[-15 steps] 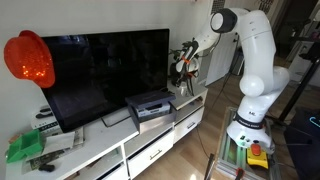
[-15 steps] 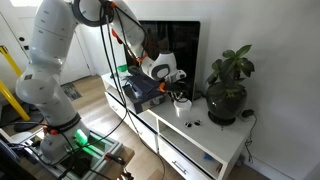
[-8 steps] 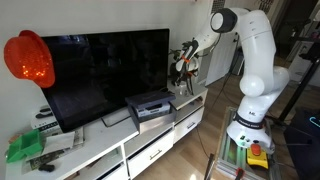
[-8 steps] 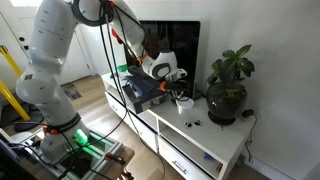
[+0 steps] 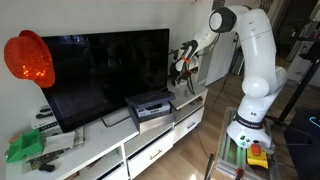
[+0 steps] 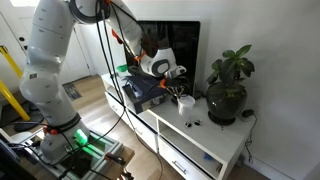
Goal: Remove the lid from the jar
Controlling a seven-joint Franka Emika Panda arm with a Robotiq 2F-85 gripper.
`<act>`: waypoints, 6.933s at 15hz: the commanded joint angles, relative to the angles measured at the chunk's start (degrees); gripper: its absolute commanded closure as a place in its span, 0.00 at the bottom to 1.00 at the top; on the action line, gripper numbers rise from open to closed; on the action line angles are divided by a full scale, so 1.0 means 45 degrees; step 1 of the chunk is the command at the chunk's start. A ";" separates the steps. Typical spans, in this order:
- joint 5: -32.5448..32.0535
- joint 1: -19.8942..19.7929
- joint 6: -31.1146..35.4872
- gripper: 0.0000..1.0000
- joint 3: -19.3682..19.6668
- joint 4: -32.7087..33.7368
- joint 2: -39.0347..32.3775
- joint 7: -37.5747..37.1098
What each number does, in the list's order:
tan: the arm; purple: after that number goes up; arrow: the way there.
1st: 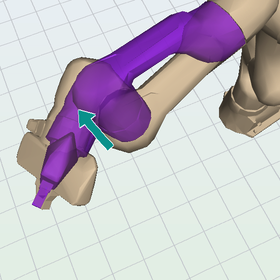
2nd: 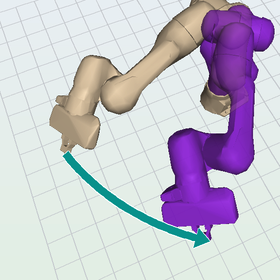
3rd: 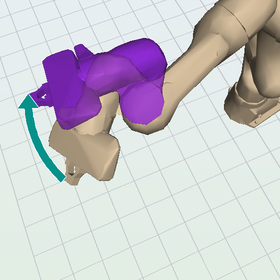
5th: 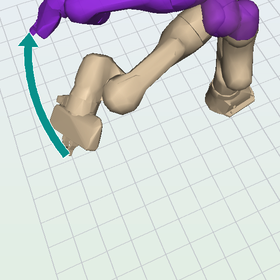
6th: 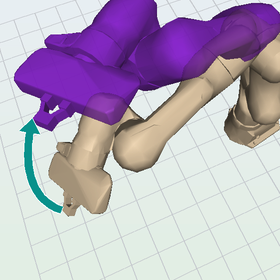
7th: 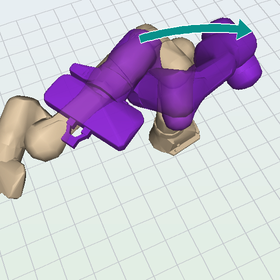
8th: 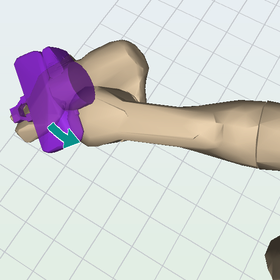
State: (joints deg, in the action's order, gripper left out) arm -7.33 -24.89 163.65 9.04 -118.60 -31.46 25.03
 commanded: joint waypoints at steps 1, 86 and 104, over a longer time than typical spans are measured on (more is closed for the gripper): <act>-0.0508 0.0501 -0.0444 0.69 0.0456 -0.0416 0.0373 -0.0400; 0.1434 -0.1471 -0.0424 0.97 -0.2566 -0.0794 -0.1805 0.4422; -0.0527 0.0453 -0.2739 0.00 0.1297 -0.1663 0.3899 -0.0602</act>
State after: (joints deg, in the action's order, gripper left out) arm -5.54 -25.77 153.59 9.57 -126.86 -15.34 31.32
